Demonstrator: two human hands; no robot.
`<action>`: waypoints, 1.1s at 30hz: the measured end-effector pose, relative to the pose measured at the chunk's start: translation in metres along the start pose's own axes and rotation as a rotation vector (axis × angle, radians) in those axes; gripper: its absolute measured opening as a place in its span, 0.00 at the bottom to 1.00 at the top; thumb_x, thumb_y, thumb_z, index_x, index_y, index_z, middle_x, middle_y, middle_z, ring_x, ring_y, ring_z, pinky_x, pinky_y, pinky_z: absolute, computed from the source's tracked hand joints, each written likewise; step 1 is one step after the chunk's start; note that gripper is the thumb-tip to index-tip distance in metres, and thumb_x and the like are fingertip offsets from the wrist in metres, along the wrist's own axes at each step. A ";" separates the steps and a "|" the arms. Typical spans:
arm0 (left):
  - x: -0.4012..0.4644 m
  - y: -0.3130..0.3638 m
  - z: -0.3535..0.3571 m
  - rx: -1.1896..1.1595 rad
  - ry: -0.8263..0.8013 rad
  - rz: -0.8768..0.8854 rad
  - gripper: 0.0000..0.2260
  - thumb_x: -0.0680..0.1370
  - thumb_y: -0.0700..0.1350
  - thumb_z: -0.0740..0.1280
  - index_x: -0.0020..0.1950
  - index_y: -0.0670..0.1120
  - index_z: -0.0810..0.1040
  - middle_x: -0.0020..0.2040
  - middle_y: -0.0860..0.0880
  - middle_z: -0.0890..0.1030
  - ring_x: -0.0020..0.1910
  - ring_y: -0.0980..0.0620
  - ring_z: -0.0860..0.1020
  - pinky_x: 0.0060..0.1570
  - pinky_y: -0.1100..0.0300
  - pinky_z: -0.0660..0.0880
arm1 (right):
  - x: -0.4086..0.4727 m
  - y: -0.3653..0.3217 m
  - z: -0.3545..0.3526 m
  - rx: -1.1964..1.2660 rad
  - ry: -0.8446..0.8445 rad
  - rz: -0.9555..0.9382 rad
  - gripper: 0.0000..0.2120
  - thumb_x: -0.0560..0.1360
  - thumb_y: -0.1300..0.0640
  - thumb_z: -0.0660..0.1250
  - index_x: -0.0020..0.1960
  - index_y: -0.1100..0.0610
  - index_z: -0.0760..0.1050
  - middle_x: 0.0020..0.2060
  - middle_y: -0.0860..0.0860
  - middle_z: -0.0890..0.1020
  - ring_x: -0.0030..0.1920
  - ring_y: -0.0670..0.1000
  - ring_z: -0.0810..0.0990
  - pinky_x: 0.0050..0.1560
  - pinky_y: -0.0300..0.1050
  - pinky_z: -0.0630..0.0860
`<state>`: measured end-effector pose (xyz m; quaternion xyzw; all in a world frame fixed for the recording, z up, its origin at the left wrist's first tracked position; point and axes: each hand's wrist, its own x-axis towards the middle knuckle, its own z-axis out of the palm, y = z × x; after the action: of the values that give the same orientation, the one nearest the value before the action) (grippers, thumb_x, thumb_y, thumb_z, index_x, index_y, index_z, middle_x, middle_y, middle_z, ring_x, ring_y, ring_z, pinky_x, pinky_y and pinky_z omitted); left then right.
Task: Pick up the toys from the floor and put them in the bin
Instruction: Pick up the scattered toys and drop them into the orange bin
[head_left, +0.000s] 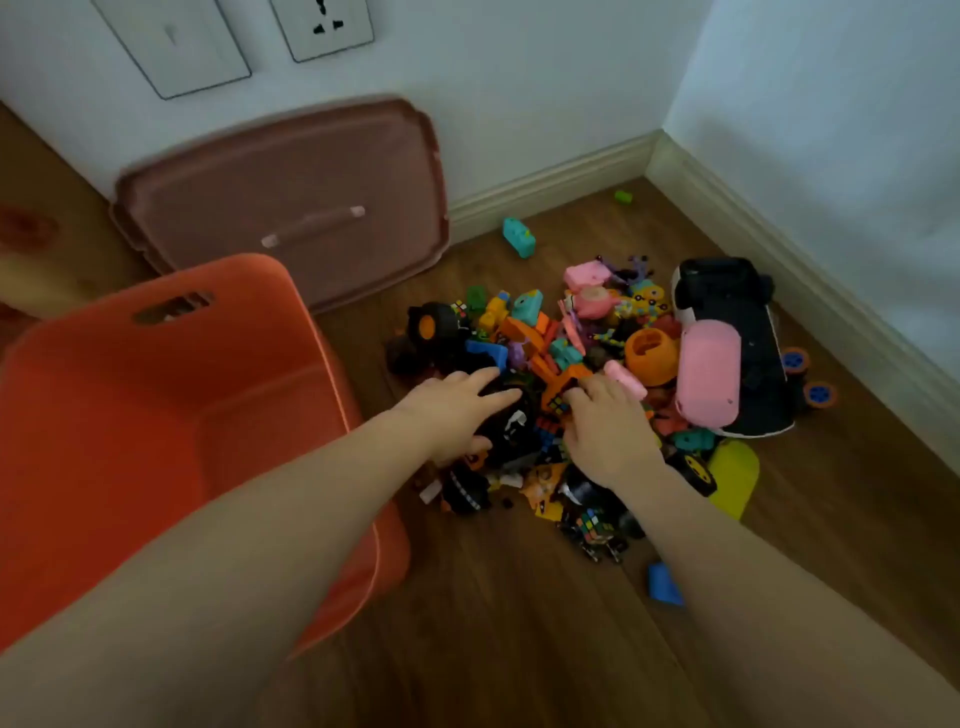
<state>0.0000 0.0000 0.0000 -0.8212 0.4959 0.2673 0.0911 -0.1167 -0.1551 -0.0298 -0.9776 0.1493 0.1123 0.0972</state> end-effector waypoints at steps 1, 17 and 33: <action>0.002 0.002 0.000 0.016 -0.047 -0.011 0.33 0.78 0.52 0.62 0.77 0.55 0.45 0.77 0.47 0.48 0.74 0.42 0.55 0.67 0.49 0.65 | 0.001 0.002 -0.003 -0.015 -0.009 0.059 0.18 0.76 0.57 0.60 0.64 0.62 0.70 0.67 0.60 0.70 0.70 0.60 0.64 0.70 0.55 0.60; -0.006 0.006 -0.008 -0.127 0.155 -0.010 0.26 0.70 0.59 0.69 0.62 0.47 0.68 0.58 0.49 0.72 0.58 0.48 0.69 0.53 0.53 0.72 | -0.029 0.072 0.012 0.227 -0.198 0.259 0.38 0.70 0.38 0.67 0.72 0.56 0.60 0.65 0.55 0.72 0.62 0.57 0.73 0.58 0.54 0.73; -0.095 -0.004 -0.052 -1.692 0.825 -0.205 0.05 0.80 0.46 0.61 0.45 0.47 0.71 0.49 0.48 0.77 0.47 0.54 0.79 0.41 0.61 0.80 | -0.041 0.000 -0.051 0.449 0.312 0.359 0.23 0.70 0.36 0.63 0.40 0.58 0.68 0.30 0.51 0.70 0.32 0.53 0.73 0.30 0.44 0.63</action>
<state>-0.0137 0.0532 0.0933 -0.6840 0.0558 0.2175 -0.6941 -0.1449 -0.1551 0.0294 -0.8952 0.3534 -0.0591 0.2650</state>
